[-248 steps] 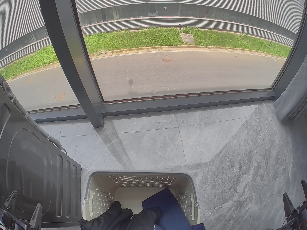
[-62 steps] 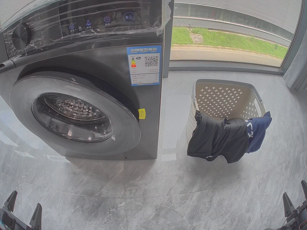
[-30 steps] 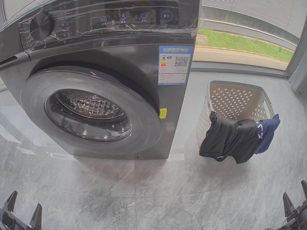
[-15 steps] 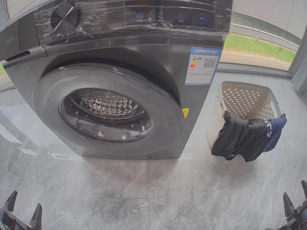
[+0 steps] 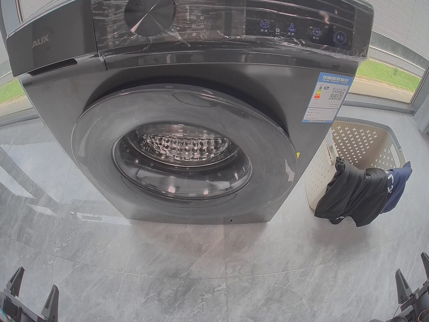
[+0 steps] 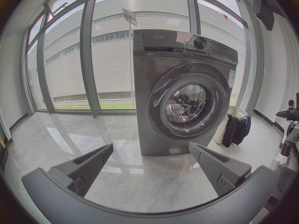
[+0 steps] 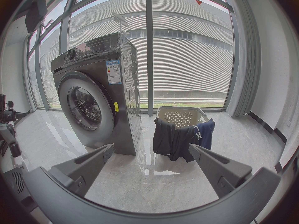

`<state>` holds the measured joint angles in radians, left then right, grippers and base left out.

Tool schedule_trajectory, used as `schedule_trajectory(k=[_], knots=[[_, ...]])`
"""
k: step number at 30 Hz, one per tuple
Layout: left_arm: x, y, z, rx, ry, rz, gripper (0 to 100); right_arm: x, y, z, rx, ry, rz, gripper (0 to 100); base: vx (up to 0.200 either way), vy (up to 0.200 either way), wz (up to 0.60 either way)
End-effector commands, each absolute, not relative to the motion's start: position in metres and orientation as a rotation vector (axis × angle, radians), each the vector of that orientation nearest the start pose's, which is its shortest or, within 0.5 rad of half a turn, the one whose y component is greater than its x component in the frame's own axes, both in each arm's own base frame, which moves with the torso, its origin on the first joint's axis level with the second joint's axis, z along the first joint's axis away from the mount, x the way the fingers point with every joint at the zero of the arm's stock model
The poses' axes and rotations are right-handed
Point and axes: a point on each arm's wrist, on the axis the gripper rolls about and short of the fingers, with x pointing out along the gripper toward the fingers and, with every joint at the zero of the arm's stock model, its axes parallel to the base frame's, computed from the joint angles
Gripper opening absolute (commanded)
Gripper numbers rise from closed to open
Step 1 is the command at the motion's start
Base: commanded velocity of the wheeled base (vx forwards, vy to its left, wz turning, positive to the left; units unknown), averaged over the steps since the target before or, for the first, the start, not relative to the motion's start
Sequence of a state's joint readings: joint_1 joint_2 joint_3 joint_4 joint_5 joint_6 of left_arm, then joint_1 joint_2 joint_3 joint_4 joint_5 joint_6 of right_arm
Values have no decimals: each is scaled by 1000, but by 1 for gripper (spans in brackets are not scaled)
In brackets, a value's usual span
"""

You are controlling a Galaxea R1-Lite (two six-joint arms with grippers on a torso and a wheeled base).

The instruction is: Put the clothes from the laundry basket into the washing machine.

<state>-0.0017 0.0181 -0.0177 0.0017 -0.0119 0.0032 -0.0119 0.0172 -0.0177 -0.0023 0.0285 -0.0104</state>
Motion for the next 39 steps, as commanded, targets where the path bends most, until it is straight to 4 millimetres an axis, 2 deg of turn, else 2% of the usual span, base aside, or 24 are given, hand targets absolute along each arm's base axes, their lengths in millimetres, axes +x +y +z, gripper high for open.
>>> schedule_trajectory(k=[1,11,39], knots=[[-23,0,76,3,2,-14,100,-23,1,76,-11,-2,17,100,0,200,0],[-23,0,76,3,2,-12,100,-23,1,76,-11,-3,17,100,0,200,0],[-23,0,76,3,2,-11,100,-23,1,76,-14,-2,17,100,0,21,0]])
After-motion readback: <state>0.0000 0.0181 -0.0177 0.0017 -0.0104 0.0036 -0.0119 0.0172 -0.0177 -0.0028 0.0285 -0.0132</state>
